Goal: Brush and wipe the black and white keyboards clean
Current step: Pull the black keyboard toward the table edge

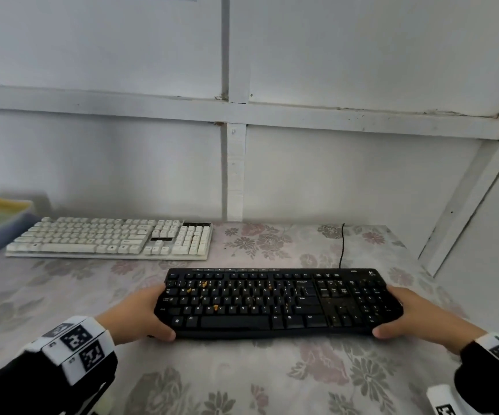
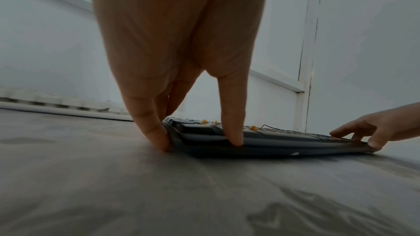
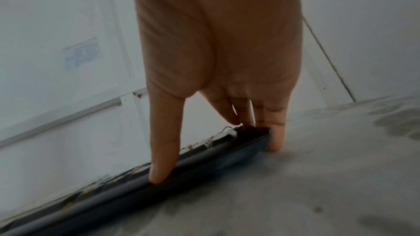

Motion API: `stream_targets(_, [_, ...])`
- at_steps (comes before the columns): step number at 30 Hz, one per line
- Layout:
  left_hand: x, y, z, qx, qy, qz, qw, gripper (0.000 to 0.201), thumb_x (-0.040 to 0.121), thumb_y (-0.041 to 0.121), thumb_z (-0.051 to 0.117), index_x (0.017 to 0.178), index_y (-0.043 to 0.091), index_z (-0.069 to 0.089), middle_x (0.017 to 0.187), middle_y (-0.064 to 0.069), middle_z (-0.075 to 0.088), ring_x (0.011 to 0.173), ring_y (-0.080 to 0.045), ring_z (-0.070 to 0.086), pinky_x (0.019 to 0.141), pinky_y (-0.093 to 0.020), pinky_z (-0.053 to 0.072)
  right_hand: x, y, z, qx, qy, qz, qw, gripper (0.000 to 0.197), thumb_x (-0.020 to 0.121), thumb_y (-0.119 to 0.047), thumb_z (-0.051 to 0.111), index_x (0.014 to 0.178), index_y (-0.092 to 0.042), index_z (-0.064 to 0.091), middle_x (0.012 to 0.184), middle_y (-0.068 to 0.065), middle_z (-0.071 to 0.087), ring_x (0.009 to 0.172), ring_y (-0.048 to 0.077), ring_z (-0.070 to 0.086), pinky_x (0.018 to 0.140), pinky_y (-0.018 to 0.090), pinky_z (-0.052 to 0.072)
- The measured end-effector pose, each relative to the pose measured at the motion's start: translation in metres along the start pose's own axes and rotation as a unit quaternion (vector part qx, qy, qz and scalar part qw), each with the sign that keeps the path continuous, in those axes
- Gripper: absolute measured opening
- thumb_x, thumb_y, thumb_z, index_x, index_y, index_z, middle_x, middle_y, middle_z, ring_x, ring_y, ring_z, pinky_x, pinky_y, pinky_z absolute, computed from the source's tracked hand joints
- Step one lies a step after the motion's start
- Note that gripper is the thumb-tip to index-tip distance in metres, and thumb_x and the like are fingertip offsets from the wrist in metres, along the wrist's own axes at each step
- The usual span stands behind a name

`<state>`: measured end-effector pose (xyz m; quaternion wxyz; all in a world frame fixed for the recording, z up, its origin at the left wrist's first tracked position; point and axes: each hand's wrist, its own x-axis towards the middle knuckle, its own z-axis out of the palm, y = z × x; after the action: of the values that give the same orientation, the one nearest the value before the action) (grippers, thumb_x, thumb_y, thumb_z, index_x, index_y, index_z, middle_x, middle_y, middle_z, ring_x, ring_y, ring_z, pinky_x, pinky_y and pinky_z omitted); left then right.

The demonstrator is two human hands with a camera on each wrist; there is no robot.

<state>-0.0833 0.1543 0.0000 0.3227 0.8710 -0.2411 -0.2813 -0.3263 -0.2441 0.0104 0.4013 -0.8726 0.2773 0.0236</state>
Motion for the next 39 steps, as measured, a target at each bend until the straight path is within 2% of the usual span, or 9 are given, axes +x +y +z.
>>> stream_targets(4, [-0.012, -0.015, -0.016, 0.005, 0.013, -0.033, 0.999, 0.082, 0.047, 0.020, 0.084, 0.120, 0.024, 0.048, 0.101, 0.004, 0.064, 0.089, -0.014, 0.063, 0.085, -0.030, 0.051, 0.003, -0.015, 0.019, -0.005, 0.000, -0.007, 1.000, 0.061, 0.057, -0.005, 0.087, 0.109, -0.020, 0.059, 0.107, -0.002, 0.066, 0.098, 0.012, 0.063, 0.078, 0.022, 0.046])
stream_targets(9, [-0.008, -0.058, -0.038, 0.018, 0.023, -0.059, 0.998, 0.126, 0.026, 0.040, 0.081, 0.141, 0.017, 0.035, 0.121, -0.008, 0.059, 0.106, -0.025, 0.060, 0.095, -0.039, 0.049, 0.003, -0.041, 0.044, -0.011, -0.006, -0.010, 1.000, 0.054, 0.060, -0.007, 0.086, 0.102, -0.024, 0.057, 0.104, -0.004, 0.063, 0.091, 0.006, 0.060, 0.069, 0.015, 0.042])
stream_targets(17, [-0.021, -0.083, -0.068, 0.035, 0.026, -0.078, 0.996, 0.131, 0.027, 0.039, 0.083, 0.144, 0.015, 0.029, 0.130, -0.007, 0.052, 0.108, -0.023, 0.057, 0.089, -0.036, 0.052, -0.001, -0.072, 0.077, -0.028, -0.003, -0.007, 1.000, 0.064, 0.047, -0.022, 0.088, 0.105, -0.024, 0.061, 0.106, -0.004, 0.065, 0.096, 0.011, 0.062, 0.085, 0.030, 0.050])
stream_targets(22, [-0.017, -0.104, -0.081, 0.036, 0.027, -0.060, 0.997, 0.134, 0.024, 0.042, 0.082, 0.144, 0.014, 0.031, 0.133, -0.004, 0.049, 0.112, -0.023, 0.055, 0.099, -0.038, 0.046, -0.004, -0.085, 0.091, -0.049, -0.001, 0.003, 0.999, 0.069, 0.040, -0.032, 0.087, 0.103, -0.022, 0.061, 0.103, -0.002, 0.067, 0.094, 0.013, 0.065, 0.084, 0.032, 0.052])
stream_targets(24, [-0.021, -0.105, -0.085, 0.037, 0.023, -0.061, 0.997, 0.134, 0.024, 0.043, 0.082, 0.144, 0.014, 0.030, 0.133, -0.004, 0.049, 0.112, -0.023, 0.055, 0.100, -0.038, 0.045, -0.007, -0.090, 0.095, -0.049, -0.001, 0.008, 0.999, 0.064, 0.044, -0.025, 0.088, 0.102, -0.020, 0.061, 0.101, -0.001, 0.067, 0.094, 0.015, 0.065, 0.082, 0.028, 0.051])
stream_targets(28, [-0.032, -0.096, -0.089, 0.064, 0.021, -0.060, 0.996, 0.116, 0.040, 0.035, 0.084, 0.142, 0.015, 0.032, 0.127, -0.002, 0.051, 0.107, -0.020, 0.056, 0.096, -0.032, 0.045, -0.009, -0.100, 0.101, -0.046, -0.009, 0.017, 0.999, 0.055, 0.058, -0.009, 0.086, 0.105, -0.020, 0.060, 0.105, -0.001, 0.066, 0.094, 0.011, 0.063, 0.079, 0.021, 0.048])
stream_targets(33, [-0.037, -0.093, -0.092, 0.059, 0.028, -0.047, 0.997, 0.077, 0.063, 0.011, 0.082, 0.129, 0.016, 0.044, 0.101, 0.009, 0.058, 0.089, -0.011, 0.060, 0.085, -0.029, 0.049, -0.009, -0.111, 0.105, -0.062, -0.022, 0.036, 0.997, 0.055, 0.065, -0.014, 0.084, 0.111, -0.018, 0.055, 0.105, -0.006, 0.060, 0.091, 0.003, 0.058, 0.067, 0.010, 0.042])
stream_targets(36, [-0.042, -0.092, -0.089, 0.054, 0.042, -0.045, 0.997, 0.074, 0.067, 0.007, 0.080, 0.130, 0.016, 0.044, 0.090, 0.010, 0.059, 0.084, -0.010, 0.058, 0.082, -0.027, 0.047, -0.008, -0.114, 0.104, -0.082, -0.031, 0.040, 0.995, 0.050, 0.070, -0.016, 0.082, 0.108, -0.021, 0.051, 0.103, -0.008, 0.057, 0.088, -0.002, 0.055, 0.061, 0.006, 0.039])
stream_targets(39, [-0.046, -0.092, -0.085, 0.077, 0.061, -0.038, 0.994, 0.077, 0.070, 0.013, 0.079, 0.136, 0.019, 0.040, 0.097, 0.009, 0.056, 0.092, -0.011, 0.056, 0.083, -0.024, 0.041, -0.009, -0.115, 0.102, -0.098, -0.037, 0.049, 0.993, 0.049, 0.072, -0.018, 0.081, 0.110, -0.021, 0.049, 0.105, -0.008, 0.056, 0.090, 0.000, 0.055, 0.064, 0.008, 0.041])
